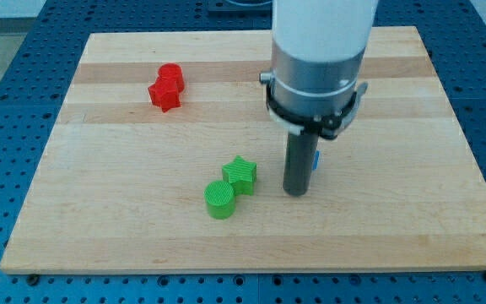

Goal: Adjust the triangle at the bottom of the cube

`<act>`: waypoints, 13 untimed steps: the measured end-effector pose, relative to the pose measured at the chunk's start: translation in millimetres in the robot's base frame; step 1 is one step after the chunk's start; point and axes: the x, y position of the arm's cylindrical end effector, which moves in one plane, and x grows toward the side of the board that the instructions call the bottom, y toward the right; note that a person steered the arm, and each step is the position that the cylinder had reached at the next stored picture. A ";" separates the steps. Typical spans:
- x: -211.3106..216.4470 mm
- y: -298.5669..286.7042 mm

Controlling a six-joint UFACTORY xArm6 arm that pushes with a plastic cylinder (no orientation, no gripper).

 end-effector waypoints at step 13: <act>-93.3 22.5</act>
